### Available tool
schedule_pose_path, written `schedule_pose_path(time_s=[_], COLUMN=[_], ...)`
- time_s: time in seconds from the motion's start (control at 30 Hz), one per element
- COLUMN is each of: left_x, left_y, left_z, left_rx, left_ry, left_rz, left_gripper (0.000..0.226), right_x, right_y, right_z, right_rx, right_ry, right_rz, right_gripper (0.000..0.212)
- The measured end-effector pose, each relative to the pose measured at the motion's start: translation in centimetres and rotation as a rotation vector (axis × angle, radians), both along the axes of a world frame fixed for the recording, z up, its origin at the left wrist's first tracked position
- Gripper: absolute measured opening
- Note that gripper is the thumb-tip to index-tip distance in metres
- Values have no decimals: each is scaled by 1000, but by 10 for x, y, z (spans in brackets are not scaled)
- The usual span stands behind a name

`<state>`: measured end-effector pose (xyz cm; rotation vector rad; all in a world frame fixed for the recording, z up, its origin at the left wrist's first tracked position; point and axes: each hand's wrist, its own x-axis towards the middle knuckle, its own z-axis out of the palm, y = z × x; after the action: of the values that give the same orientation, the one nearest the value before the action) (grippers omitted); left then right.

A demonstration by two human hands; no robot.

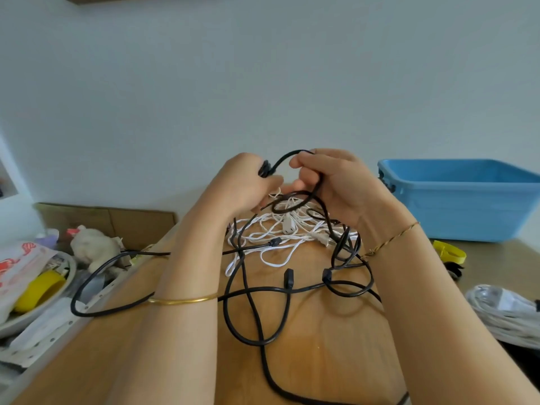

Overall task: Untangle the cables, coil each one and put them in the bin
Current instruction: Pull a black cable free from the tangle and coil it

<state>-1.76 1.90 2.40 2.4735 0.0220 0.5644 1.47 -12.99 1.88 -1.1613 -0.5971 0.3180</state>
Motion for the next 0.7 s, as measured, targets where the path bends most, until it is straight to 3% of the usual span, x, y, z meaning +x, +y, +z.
schedule_pose_path(time_s=[0.17,0.47,0.57,0.7], left_x=[-20,-1,4,0], left_y=[2,9,10,7], left_z=[7,3,1,5], left_rx=[-392,-1632,-1965,-2129], left_ry=[285,505,357,-10], left_rz=[-348,-1012,-1000,-898], left_gripper=[24,17,21,22], right_x=[9,22,21,24], right_y=[-14,-14,-12,-10], right_z=[-4,-23,-22,-22], right_rx=[-117,-91,-118,-81], right_ry=[-31,13,47,116], right_rz=[-67,108,199,278], right_gripper=[18,25,26,49])
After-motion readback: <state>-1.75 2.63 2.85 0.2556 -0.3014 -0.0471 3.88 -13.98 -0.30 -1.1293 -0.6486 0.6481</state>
